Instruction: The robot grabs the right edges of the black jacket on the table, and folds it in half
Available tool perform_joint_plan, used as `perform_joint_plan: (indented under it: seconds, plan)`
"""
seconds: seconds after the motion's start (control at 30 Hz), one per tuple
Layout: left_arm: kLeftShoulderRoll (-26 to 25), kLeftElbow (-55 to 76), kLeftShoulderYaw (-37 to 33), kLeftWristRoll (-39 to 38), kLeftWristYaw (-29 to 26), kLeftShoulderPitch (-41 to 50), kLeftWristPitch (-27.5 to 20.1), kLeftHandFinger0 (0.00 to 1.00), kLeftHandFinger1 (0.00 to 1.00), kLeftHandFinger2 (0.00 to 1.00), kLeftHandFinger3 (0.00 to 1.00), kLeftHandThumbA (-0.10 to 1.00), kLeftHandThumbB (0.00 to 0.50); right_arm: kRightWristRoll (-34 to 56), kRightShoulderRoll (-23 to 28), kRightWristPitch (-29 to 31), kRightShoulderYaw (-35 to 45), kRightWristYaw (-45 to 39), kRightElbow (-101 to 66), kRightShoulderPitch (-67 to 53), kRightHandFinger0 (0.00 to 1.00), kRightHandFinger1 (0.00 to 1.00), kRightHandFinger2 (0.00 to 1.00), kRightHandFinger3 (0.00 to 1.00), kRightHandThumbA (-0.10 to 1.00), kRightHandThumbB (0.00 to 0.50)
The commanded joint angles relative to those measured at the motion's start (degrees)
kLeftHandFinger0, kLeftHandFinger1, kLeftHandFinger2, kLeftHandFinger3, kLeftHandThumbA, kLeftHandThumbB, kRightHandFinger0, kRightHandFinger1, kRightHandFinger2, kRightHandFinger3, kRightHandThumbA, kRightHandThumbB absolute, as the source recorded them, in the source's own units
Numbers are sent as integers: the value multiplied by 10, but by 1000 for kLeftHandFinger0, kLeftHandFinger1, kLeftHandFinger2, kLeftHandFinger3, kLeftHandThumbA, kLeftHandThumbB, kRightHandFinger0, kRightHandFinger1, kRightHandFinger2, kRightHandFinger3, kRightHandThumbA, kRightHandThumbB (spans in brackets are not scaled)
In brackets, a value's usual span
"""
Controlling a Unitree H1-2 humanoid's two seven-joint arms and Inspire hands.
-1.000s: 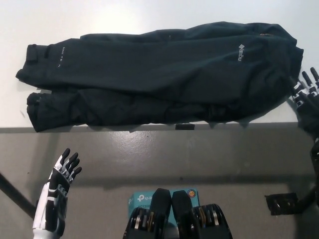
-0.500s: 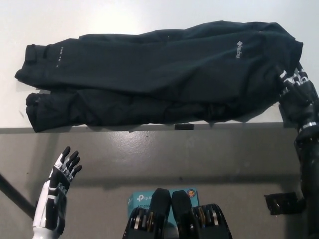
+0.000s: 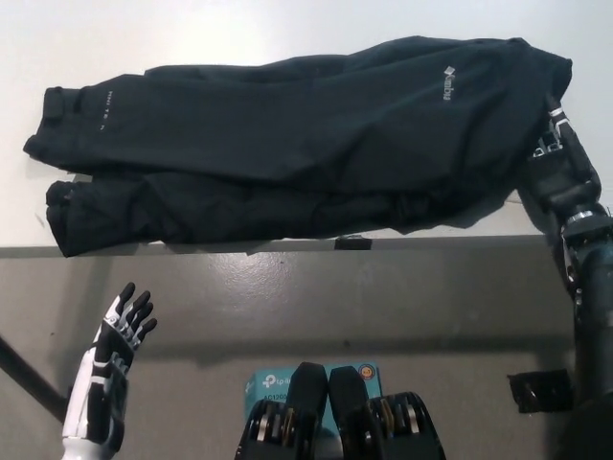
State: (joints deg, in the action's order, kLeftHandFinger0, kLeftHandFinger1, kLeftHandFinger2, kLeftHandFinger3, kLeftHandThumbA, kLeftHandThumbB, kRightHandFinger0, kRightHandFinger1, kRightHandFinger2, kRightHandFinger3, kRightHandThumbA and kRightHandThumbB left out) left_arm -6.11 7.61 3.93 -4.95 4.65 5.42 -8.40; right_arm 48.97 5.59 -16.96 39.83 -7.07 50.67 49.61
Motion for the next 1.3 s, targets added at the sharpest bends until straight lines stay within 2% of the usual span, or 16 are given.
perform_joint_plan:
  seconds: [0.0, 0.07, 0.23, 0.43, 0.47, 0.5, 0.6, 0.77, 0.8, 0.93, 1.2, 1.23, 1.27]
  plan:
    - [-9, 17, 0, -2, 6, -1, -16, 1000, 1000, 1000, 1000, 1000, 183, 27, -1, -19, 9, 16, -2, 49, 0, 85, 481, 974, -100, 92]
    - [-7, 14, 0, 4, 2, -3, -18, 1000, 1000, 1000, 1000, 1000, 177, 17, -1, -18, 1, 21, -7, 49, 0, 102, 484, 1000, -100, 106]
    - [-7, 13, 1, 5, 1, -9, -13, 1000, 1000, 1000, 1000, 1000, 187, 8, 0, -7, -5, 22, -8, 51, 0, 118, 466, 1000, -100, 61]
    - [-9, 12, -1, 3, 5, -5, -18, 1000, 1000, 1000, 1000, 1000, 188, 9, -2, -6, -2, 38, -19, 44, 0, 118, 471, 1000, -100, 57]
    - [-11, 12, 0, 0, 6, -9, -13, 1000, 1000, 1000, 1000, 1000, 172, 3, -1, 0, -6, 43, -25, 44, 0, 154, 559, 1000, -100, 80]
    - [-11, 9, 0, 1, 5, -10, -15, 1000, 1000, 1000, 1000, 1000, 181, -2, -2, 4, -10, 43, -31, 42, 0, 167, 576, 1000, -100, 84]
    - [-10, 10, 0, 2, 4, -9, -14, 1000, 1000, 1000, 1000, 1000, 176, -4, -1, 6, -13, 43, -33, 41, 0, 188, 590, 1000, -100, 81]
    - [-10, 9, -3, 4, 5, -14, -14, 1000, 1000, 1000, 1000, 1000, 167, -11, 5, 22, -18, 47, -38, 43, 0, 168, 577, 1000, -100, 78]
    - [-9, 8, -5, 2, 6, -18, -13, 1000, 1000, 1000, 1000, 1000, 165, -4, 13, 20, -11, 47, -39, 45, 0, 171, 571, 1000, -100, 55]
    - [-8, 8, -7, 1, 6, -23, -10, 1000, 1000, 1000, 1000, 1000, 167, 5, 29, 11, -5, 47, -59, 50, 0, 190, 549, 1000, -100, 82]
    - [-11, 11, -7, 3, 5, -27, -5, 1000, 1000, 1000, 1000, 1000, 155, 1, 51, 25, 0, 74, -63, 76, 0, 219, 584, 1000, -100, 78]
    - [-11, 12, -6, 5, 4, -30, -2, 1000, 1000, 1000, 1000, 1000, 179, -6, 65, 34, -4, 69, -59, 90, 0, 230, 569, 1000, -100, 94]
    - [-11, 12, -7, 7, 4, -33, -2, 1000, 1000, 1000, 1000, 1000, 171, -11, 74, 38, -8, 66, -59, 99, 0, 232, 565, 1000, -100, 110]
